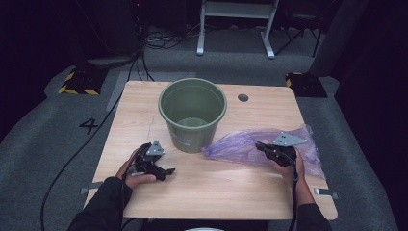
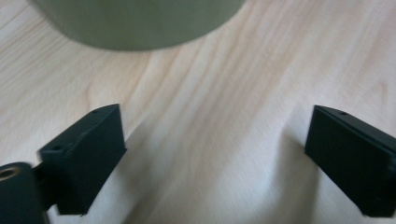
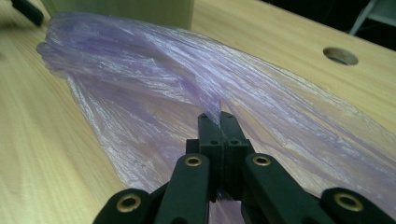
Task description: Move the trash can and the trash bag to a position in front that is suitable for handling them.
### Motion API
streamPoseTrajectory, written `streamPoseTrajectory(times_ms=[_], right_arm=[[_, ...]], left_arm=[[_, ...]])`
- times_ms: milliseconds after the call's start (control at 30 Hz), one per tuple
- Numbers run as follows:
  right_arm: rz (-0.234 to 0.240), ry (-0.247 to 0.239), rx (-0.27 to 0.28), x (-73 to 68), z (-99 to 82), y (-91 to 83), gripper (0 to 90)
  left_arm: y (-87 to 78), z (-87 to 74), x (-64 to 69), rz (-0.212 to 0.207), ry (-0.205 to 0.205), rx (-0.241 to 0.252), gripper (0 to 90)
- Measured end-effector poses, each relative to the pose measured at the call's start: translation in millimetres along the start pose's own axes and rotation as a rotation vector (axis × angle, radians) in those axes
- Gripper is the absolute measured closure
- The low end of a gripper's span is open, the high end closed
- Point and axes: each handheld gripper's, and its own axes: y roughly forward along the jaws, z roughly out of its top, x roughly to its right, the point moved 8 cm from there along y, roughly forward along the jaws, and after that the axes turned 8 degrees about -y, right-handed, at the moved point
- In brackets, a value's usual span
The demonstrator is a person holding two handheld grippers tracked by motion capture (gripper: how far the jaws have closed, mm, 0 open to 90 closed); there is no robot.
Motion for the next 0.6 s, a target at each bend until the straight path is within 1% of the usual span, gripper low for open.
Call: streamPoseTrajectory(times_ms=[33, 100, 200, 333, 467, 600], right_arm=[[0.001, 0.001, 0.018, -0.8, 2.1, -3.2, 90.0], [-0.004, -0.008, 0.035, -2.1, 5.2, -8.2, 90.0], [-0.012, -0.008, 0.071, -2.2, 11.3, -15.9, 90.0], [-0.024, -0.023, 0.108, -3.3, 20.3, -25.4, 90.0], [-0.027, -0.029, 0.138, -3.9, 28.0, -31.1, 90.0], [-0.017, -0.026, 0.167, -5.8, 33.0, -35.2, 90.0]], left_arm=[[-2.3, -1.9, 0.4, -0.003, -0.001, 0.002, 12.8], [-6.2, -5.8, 0.6, -0.001, -0.004, 0.006, 14.5], [-10.5, -9.9, -0.2, 0.010, -0.012, 0.007, 14.5], [-11.2, -10.7, -0.5, 0.011, -0.015, 0.007, 14.3], [-10.7, -10.4, -1.3, 0.008, -0.008, 0.004, 13.5], [-10.4, -10.1, -1.8, 0.010, -0.005, 0.002, 12.8]])
